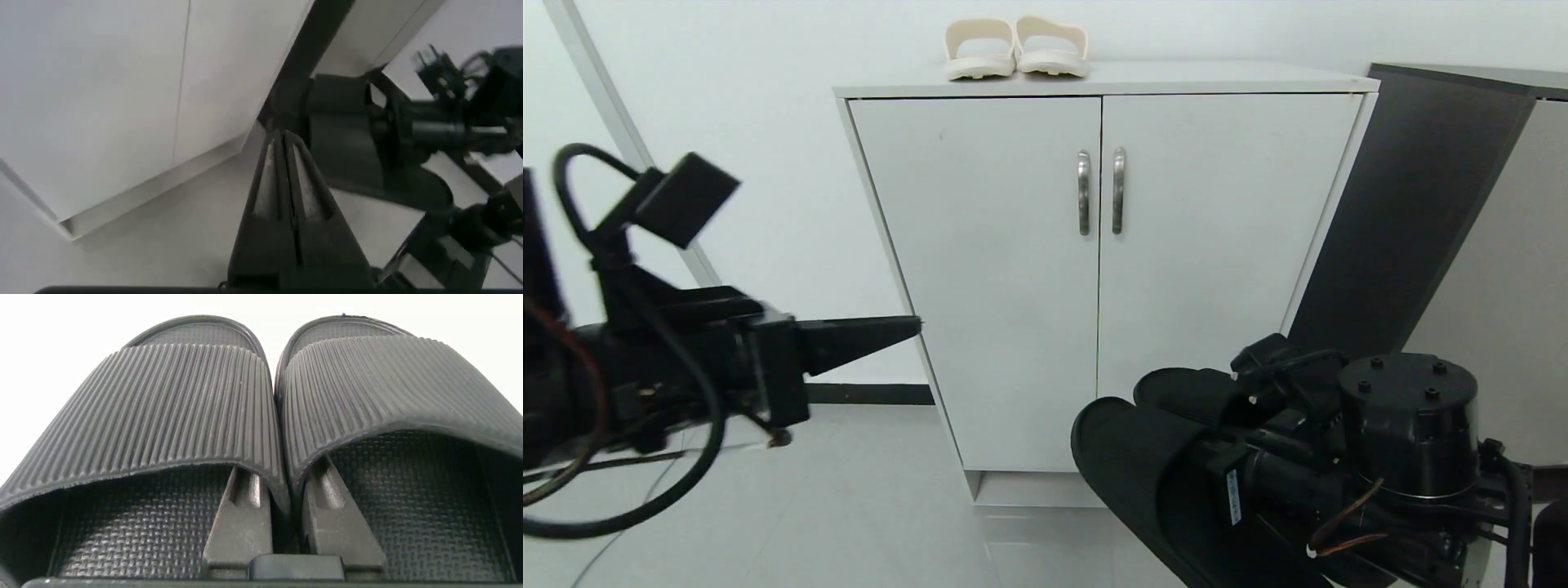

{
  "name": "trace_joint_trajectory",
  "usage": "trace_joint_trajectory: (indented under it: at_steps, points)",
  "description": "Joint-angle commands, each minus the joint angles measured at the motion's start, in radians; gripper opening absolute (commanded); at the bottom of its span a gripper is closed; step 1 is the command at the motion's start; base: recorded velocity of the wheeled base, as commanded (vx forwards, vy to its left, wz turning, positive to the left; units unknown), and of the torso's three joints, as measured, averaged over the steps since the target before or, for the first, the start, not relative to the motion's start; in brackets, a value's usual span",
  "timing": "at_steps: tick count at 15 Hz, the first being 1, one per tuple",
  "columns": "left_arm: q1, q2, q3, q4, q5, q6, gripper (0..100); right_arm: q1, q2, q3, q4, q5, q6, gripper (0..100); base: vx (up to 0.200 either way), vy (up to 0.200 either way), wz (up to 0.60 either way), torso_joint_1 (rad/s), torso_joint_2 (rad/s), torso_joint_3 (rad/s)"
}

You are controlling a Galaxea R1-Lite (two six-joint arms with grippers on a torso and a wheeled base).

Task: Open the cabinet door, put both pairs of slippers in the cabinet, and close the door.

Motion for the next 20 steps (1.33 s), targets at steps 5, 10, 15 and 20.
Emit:
trace_joint_trajectory:
  at_steps: [5, 10, 15, 20]
  points:
    - [-0.135, 0.296, -0.214, -0.087, 0.019, -0.034, 100, 0.000, 0.012, 0.007, -0.002, 0.000, 0.000, 0, 0.000, 0.000, 0.00, 0.000, 0.00, 0.000]
    - [-0.143, 0.279, -0.223, -0.085, 0.068, -0.052, 100, 0.000, 0.019, 0.006, -0.002, 0.000, -0.002, 0, 0.000, 0.000, 0.00, 0.000, 0.00, 0.000]
    - [-0.143, 0.268, -0.218, -0.082, 0.071, -0.055, 100, 0.002, 0.021, 0.007, 0.000, 0.000, -0.002, 0, 0.160, 0.000, 0.00, 0.000, 0.00, 0.001]
    - [-0.146, 0.264, -0.220, -0.085, 0.068, -0.055, 100, 0.003, 0.021, 0.013, 0.000, 0.007, -0.002, 0, 0.200, 0.000, 0.00, -0.001, 0.00, 0.000]
